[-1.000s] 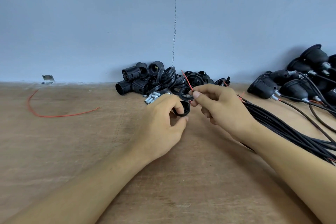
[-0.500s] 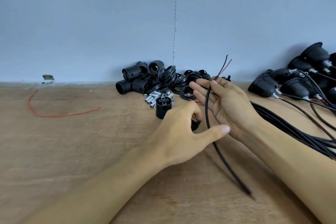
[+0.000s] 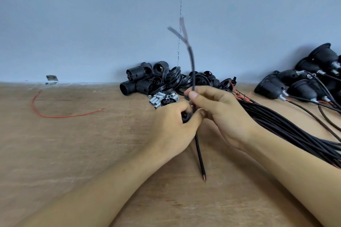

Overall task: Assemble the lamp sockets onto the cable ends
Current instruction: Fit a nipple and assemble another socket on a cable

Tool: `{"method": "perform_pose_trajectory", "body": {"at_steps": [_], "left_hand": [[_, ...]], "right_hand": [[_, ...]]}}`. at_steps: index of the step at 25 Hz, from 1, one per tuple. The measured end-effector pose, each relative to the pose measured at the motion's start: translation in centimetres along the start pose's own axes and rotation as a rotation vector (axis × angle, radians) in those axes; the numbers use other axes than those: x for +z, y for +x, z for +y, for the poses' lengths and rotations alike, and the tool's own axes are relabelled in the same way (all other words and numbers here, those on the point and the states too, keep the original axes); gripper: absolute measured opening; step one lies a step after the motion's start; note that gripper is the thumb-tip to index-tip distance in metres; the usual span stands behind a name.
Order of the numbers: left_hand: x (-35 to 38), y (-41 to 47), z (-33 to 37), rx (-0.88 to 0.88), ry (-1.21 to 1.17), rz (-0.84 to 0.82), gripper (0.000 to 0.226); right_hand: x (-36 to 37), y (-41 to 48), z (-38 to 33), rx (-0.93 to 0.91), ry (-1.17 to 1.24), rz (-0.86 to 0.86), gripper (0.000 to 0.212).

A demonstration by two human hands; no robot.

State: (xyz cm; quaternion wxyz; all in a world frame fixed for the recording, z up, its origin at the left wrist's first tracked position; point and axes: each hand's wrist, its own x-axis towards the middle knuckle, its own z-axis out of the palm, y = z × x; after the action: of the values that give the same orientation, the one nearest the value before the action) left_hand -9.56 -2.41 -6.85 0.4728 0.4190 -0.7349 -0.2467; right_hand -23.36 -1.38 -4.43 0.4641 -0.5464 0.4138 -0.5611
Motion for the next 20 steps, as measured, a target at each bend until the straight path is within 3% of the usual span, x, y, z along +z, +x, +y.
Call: {"method": "perform_pose_trajectory", "body": {"at_steps": [3,5,7,11,13,16,20], "left_hand": [[-0.1,-0.5,-0.1,0.033,0.104,-0.132,0.036],[-0.2,-0.6,-0.1,0.065,0.148,-0.184,0.04],[-0.2,-0.5,-0.1,0.084,0.133,-0.121,0.045],[-0.5,-0.3,-0.1,0.066,0.065,-0.022,0.033],[-0.8,-0.6,0.2,0.023,0.019,-0.055,0.02],[-0.8,-0.8,0.2,-0.047,0.012,-0.145,0.023],[-1.1,-0.6,0.3,-0.081,0.026,-0.189,0.016]], "right_hand": [[-1.2,0.7,-0.3,-0.009,0.13,0.282,0.012],[-2.0,0.9,-0.5,-0.004,0.235,0.376,0.013],[-2.0,0.8,-0.4,0.019,0.199,0.321,0.023],[-0.7,0.0,0.3,0.009,-0.248,-0.011,0.032],[-0.3,0.0,0.2,-0.031,-0.237,0.058,0.033],[-0.9,0.3,-0.5,-0.054,-0.044,0.235,0.03],[-1.3,0.5,-0.6,-0.066,0.102,0.241,0.028]]}}
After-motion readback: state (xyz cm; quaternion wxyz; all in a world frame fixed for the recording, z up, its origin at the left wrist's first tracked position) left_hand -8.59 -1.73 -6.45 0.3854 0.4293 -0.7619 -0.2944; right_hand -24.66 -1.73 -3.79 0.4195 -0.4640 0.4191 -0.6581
